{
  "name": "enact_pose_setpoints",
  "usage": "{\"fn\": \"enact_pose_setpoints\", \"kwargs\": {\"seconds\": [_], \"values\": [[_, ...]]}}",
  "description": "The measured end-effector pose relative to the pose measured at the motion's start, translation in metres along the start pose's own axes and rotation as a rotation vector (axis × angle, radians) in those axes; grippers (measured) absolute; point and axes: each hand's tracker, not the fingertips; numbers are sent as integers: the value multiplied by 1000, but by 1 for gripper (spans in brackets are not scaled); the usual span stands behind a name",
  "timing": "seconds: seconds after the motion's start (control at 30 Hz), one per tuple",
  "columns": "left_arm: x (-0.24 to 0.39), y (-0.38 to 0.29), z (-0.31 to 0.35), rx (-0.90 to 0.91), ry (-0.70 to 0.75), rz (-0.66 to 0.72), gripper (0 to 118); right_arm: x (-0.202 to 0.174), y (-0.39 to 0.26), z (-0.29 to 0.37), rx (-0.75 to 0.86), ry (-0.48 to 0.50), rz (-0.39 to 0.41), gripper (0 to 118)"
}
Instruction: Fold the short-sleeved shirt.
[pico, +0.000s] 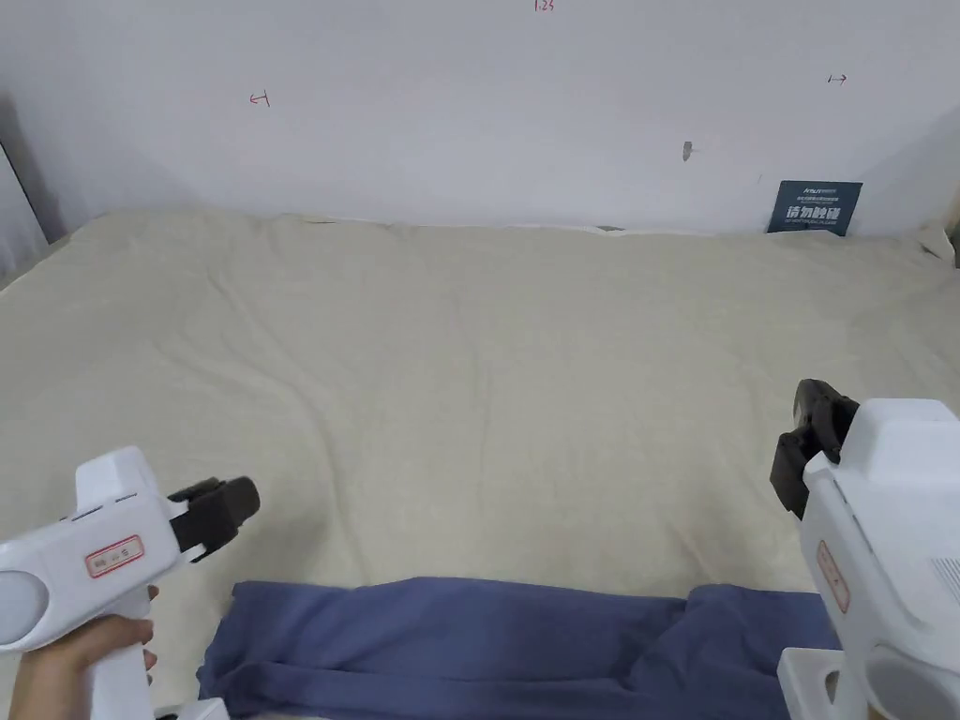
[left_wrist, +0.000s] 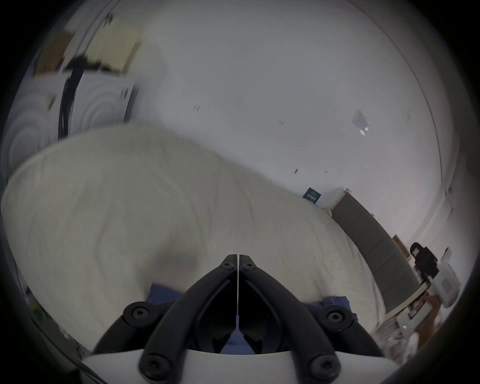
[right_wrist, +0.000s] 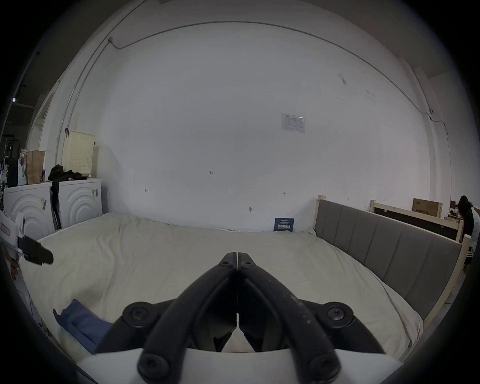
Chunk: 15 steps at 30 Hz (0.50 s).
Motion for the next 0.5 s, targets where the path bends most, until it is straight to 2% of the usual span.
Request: {"fn": "enact_pose_setpoints", "kwargs": {"seconds": [0.13,0.23,0.27,0.33,0.37,0.4,0.43,0.5], "values": [[-48,-10,-10,-130,-2,133,4,-9,1,-4,-22,5,12,2],[-74,-22,-17,-214,6,175,17,-15,-1,-10,-41,6,19,2],[-81,-25,-21,-249,8,187,17,-18,0,-10,-47,7,21,2],[-91,-33,-29,-311,40,209,53,-24,-2,-14,-61,6,29,2],[-93,-36,-33,-321,43,202,78,-27,-3,-16,-69,5,32,2],[-95,-41,-36,-325,49,197,91,-29,-3,-18,-78,3,38,2],[-97,-44,-40,-331,47,196,98,-31,-5,-20,-88,1,42,2],[-103,-49,-45,-334,44,201,99,-35,-8,-23,-100,3,43,2]]}}
